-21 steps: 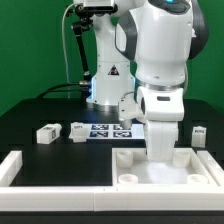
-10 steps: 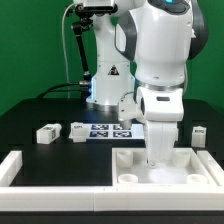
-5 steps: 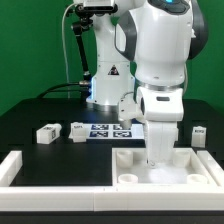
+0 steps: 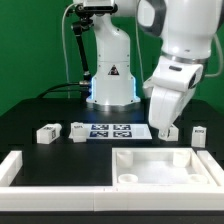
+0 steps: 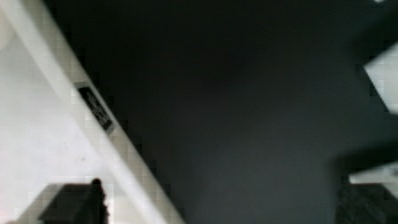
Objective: Assemble square table
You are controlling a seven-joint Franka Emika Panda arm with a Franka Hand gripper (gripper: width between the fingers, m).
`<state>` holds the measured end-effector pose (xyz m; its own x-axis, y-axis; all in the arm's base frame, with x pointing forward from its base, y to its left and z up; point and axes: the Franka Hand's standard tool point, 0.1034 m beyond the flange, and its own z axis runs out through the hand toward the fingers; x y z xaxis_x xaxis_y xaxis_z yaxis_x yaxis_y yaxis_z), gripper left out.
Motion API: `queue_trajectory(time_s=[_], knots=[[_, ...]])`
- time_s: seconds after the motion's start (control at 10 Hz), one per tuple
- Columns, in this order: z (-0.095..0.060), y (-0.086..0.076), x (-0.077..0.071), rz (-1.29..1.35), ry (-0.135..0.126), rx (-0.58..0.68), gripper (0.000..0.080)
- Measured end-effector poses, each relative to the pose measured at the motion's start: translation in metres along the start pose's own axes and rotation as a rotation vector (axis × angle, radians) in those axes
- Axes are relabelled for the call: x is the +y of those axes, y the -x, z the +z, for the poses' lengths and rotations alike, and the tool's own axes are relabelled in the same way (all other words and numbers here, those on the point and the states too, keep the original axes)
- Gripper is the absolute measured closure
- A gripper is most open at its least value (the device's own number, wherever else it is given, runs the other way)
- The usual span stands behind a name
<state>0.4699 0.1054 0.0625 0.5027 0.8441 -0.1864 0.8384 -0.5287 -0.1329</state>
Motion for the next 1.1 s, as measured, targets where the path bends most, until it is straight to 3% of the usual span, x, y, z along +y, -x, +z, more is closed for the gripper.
queue_trajectory(time_s=[0.1, 0.5, 0.8, 1.0, 1.1], knots=[[-0.003, -0.009, -0.004, 0.086, 0.006, 0.003, 0.0150], [-0.001, -0.011, -0.007, 0.395, 0.001, 0.006, 0.0150], [0.012, -0.026, -0.045, 0.801, -0.071, -0.008, 0.0150], [0.021, -0.040, -0.057, 1.070, -0.164, -0.021, 0.0150], [0.020, -0.040, -0.057, 1.087, -0.161, -0.021, 0.0150]])
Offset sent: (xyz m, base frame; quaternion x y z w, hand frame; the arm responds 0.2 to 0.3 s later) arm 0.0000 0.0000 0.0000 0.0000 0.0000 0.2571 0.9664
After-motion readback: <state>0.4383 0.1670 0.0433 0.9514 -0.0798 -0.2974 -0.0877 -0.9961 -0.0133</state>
